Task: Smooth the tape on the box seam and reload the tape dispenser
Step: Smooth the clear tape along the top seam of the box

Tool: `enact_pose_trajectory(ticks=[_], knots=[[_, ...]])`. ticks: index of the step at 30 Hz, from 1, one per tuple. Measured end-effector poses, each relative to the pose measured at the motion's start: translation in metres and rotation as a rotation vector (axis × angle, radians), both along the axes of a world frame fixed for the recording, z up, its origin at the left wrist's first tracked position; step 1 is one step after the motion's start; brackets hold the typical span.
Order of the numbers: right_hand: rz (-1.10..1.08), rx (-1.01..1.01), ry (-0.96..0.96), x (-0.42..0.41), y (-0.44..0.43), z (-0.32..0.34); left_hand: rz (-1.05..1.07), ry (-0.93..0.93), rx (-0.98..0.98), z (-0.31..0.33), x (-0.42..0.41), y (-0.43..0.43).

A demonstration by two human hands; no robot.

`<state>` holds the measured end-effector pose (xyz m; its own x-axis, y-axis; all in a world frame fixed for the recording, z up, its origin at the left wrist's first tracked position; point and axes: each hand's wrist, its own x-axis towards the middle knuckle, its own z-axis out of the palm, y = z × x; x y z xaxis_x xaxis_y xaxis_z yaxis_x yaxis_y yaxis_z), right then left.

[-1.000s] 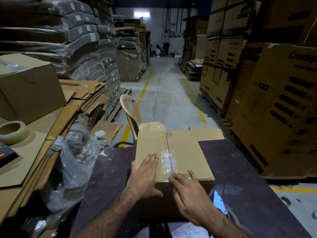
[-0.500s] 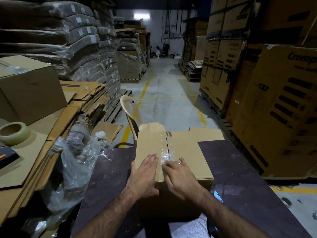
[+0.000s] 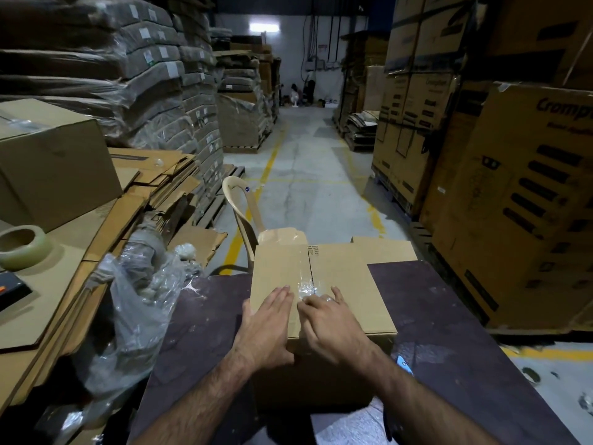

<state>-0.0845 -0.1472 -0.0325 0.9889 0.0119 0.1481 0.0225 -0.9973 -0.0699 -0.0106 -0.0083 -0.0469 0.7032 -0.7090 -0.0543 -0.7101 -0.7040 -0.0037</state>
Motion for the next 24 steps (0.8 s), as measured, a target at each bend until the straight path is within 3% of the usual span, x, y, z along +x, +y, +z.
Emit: enact_pose_trajectory(ticks=[5, 11, 24], knots=[[-0.006, 0.038, 0.011, -0.011, 0.008, 0.0, -0.001, 0.002, -0.019, 0.0, -0.001, 0.001], [-0.007, 0.069, -0.102, -0.051, 0.015, -0.011, 0.003, -0.03, -0.036, -0.003, -0.001, 0.001], [-0.039, -0.005, 0.082, 0.003, -0.012, -0.005, 0.002, -0.001, 0.002, 0.001, 0.0, 0.0]])
